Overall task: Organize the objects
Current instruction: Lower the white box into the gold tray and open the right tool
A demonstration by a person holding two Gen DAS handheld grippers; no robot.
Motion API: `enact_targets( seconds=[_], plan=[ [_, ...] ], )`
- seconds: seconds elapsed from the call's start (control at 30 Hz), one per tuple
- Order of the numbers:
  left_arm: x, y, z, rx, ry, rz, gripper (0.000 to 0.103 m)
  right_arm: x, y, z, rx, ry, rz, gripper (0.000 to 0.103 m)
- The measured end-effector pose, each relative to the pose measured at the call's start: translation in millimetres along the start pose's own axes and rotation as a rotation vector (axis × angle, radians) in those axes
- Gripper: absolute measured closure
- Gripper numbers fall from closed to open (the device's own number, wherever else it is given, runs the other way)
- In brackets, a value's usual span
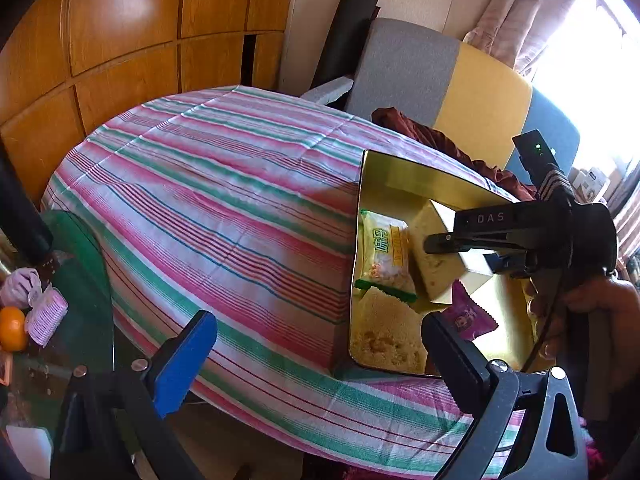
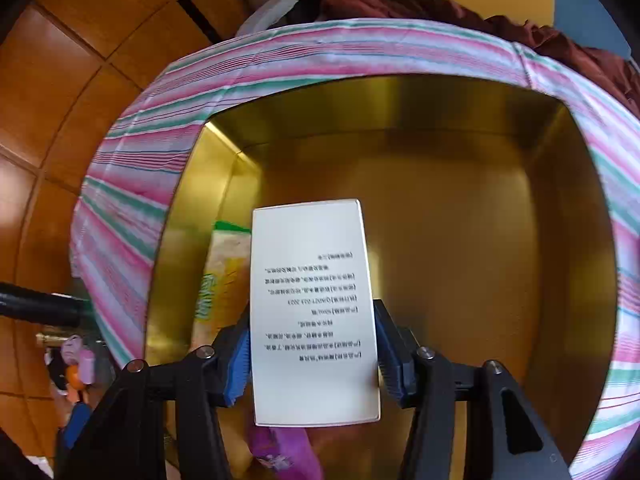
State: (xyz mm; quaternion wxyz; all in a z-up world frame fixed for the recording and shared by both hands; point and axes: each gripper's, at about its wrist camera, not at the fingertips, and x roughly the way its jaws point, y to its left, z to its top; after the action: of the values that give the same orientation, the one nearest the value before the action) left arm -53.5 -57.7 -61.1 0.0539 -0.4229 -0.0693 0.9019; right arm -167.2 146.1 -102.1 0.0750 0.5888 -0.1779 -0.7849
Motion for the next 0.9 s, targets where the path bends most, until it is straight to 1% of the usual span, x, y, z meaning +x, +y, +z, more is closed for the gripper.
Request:
enact_targets(
  seconds=[0.03, 0.1, 0.17, 0.23, 0.4, 0.43, 0.57, 0.63, 0.7, 0.9],
  plan=[
    [0, -1, 0, 0.004, -0.002, 0.006, 0.000, 0, 0, -2, 0.008, 0.002, 0.023, 0.041],
    [-1, -2, 0, 0.016, -0.014, 0.013, 0.000, -3, -3, -6, 0.027, -0.003, 0.074, 0.035],
    [-2, -4, 0, 0.026, -0.030, 0.019, 0.000, -10, -6, -9, 0.043, -0.020, 0.122, 0.033],
    [-4, -6, -1, 0.039, -0.045, 0.019, 0.000, -21, -9, -12, 0.035, -0.049, 0.129, 0.031],
    [-11, -16, -1, 0.069, -0.078, 0.014, 0.000, -55, -16, -26, -0.024, -0.142, 0.075, 0.029],
    [-12, -18, -1, 0.078, -0.084, 0.013, 0.000, -61, -15, -27, -0.043, -0.162, 0.054, 0.028],
    [-17, -31, -1, 0.112, -0.095, 0.013, 0.000, -83, -19, -40, -0.111, -0.235, -0.022, 0.027],
    [-19, -37, 0, 0.126, -0.095, 0.011, 0.000, -94, -25, -49, -0.134, -0.261, -0.051, 0.024],
    [-21, -44, -1, 0.145, -0.098, 0.008, 0.000, -103, -33, -56, -0.151, -0.282, -0.071, 0.019],
    [-26, -66, -2, 0.202, -0.104, 0.006, 0.000, -132, -65, -74, -0.152, -0.335, -0.121, 0.019]
  ],
)
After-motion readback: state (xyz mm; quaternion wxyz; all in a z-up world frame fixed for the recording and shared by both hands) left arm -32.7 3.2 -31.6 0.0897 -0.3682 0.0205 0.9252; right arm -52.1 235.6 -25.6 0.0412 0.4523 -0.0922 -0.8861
